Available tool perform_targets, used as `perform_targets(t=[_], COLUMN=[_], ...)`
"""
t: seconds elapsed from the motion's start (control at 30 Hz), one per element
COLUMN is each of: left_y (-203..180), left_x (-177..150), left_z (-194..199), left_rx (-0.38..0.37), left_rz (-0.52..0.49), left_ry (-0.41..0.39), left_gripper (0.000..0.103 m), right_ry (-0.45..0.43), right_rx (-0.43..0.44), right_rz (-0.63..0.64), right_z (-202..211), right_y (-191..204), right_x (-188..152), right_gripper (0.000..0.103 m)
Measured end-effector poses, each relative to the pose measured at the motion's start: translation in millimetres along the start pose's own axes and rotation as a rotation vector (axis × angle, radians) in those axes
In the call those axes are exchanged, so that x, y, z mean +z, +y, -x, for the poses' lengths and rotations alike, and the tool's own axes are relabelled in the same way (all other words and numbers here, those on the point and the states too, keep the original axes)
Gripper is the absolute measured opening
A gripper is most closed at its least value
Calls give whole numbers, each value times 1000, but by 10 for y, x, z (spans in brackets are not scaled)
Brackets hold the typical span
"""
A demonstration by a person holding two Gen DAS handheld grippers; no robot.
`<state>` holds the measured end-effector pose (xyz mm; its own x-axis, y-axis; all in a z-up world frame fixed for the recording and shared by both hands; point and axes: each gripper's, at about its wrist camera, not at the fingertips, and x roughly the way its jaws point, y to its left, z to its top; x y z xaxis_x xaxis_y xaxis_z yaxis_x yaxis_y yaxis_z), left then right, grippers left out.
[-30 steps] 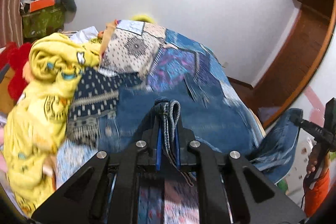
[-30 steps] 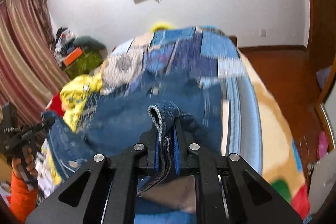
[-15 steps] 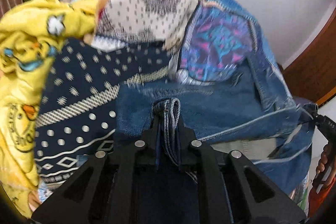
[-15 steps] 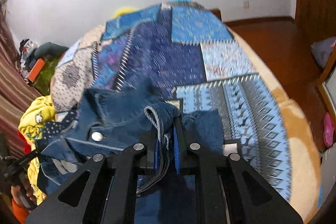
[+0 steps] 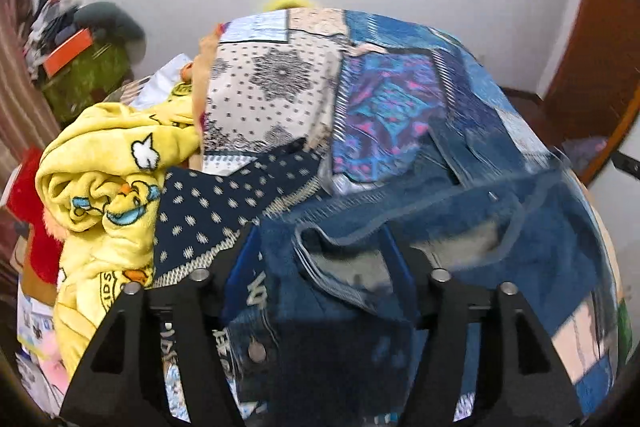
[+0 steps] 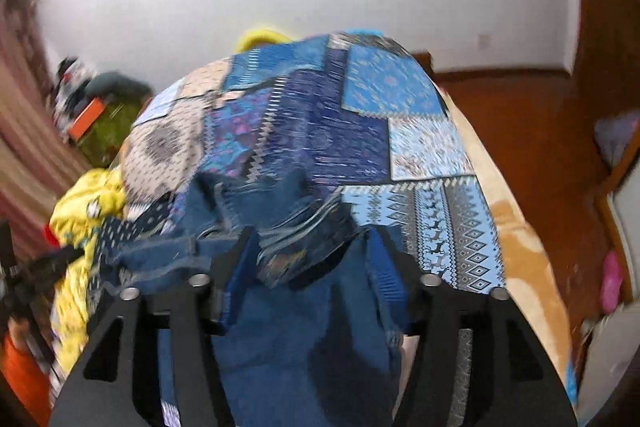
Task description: Fold large clothes
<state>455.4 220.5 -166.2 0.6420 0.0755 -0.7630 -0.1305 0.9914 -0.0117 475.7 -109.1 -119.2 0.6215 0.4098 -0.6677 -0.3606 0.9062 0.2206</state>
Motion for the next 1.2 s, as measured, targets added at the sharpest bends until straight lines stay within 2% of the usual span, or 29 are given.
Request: perform_targets(t=[0.13, 0.23, 0.43, 0.6, 0.73, 0.77, 0.83, 0.9, 0.97, 1.1, 1.2], left_y=[-203, -351, -517, -402, -101, -42, 102, 153, 160, 196, 262], left_x=[-241, -442, -627, -412, -152, -117, -80, -74, -88, -36, 12], left_z=[50, -72, -542, -812, -1074, -1113, -1168, -1136, -1036, -742, -457], left_rx=[-19, -45, -27, 0, 51, 48, 31, 29, 47, 161, 150], left_rz=[-74, -103, -125, -49, 88, 112, 168, 181, 174, 114, 96], left_ry=[36, 90, 185, 169, 164, 167, 166, 163, 143, 88, 55], left_gripper=[73, 79, 79, 79, 80, 84, 84, 84, 84, 84, 84], right_ry=[2, 42, 137, 162, 159, 158, 138, 123, 123, 113, 108], right_rx=[13, 49, 56, 43, 35, 31, -30, -69, -72, -159, -166], right_rz=[120, 178, 217, 171, 90, 68, 39, 53, 87, 190, 201], right_z=[58, -39, -443, -769, -918, -942, -945, -908, -847, -693, -542], right_y=[284, 464, 638, 578, 393, 335, 217, 147, 110, 186, 217], right_x=[-201, -406, -642, -631, -588, -581, -580, -595, -627, -687, -691], right_gripper=[69, 74, 75, 75, 75, 75, 75, 75, 75, 75, 75])
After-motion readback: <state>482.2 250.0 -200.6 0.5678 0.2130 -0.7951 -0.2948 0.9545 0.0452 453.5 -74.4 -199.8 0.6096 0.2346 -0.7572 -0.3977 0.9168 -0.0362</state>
